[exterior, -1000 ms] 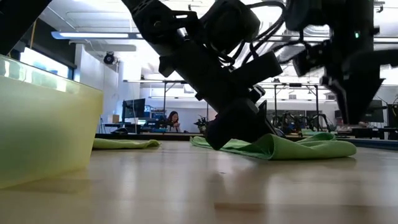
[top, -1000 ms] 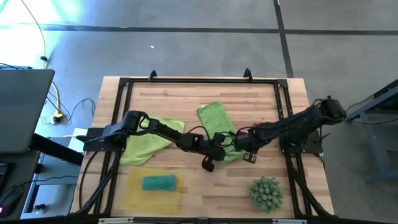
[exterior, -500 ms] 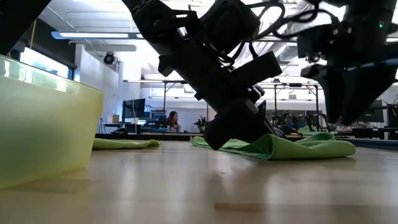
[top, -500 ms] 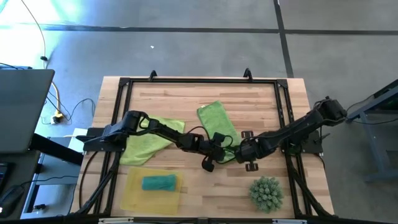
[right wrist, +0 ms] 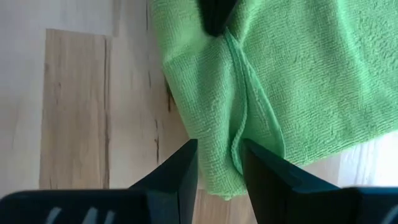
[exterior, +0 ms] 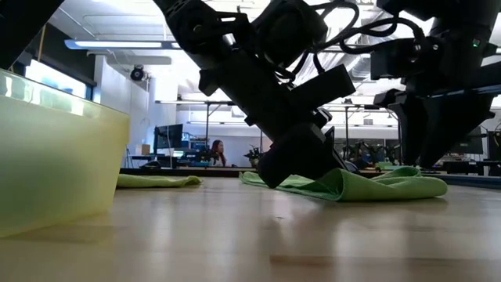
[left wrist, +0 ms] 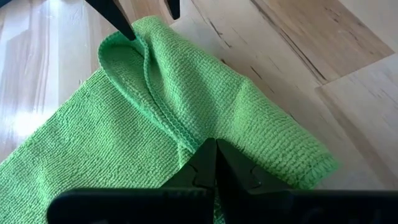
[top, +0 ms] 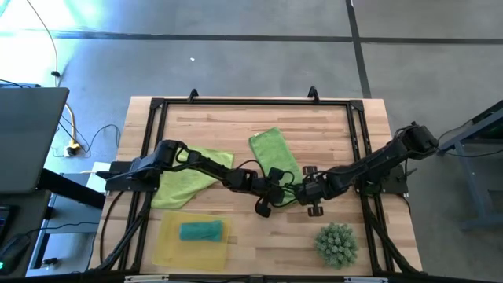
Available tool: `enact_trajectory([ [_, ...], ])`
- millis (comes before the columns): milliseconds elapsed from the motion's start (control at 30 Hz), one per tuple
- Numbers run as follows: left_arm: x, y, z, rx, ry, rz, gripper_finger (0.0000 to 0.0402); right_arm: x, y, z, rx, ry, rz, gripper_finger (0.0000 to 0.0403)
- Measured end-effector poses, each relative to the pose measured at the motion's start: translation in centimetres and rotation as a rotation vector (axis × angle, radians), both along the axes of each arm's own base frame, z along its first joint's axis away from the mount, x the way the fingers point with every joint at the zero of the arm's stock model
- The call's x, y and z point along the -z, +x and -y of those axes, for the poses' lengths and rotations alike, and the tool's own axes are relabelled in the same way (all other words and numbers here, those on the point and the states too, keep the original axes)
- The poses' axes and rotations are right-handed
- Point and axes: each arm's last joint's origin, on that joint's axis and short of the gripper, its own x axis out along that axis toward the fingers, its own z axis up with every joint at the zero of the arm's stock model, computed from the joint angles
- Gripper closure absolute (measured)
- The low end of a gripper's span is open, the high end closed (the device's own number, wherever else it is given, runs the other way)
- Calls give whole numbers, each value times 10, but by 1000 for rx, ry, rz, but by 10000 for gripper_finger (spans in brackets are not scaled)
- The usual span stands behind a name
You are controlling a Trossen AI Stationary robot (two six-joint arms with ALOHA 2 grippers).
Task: Roll microfiber towels into tight, uniform cylinder then place into a basket
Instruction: Roll the green microfiber towel
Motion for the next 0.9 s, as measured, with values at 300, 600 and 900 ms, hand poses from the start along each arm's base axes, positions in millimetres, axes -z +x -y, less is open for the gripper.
enact_trajectory([
  [300, 0, 0, 0, -1, -1, 0, 401, 1, 2, 16, 143, -35, -5, 288],
  [600, 0, 0, 0, 0, 0, 0, 401, 0, 2, 22, 210, -92, 9, 289],
  [900, 0, 0, 0, 0, 0, -1, 401, 0, -5, 33, 342, -212, -8, 289],
])
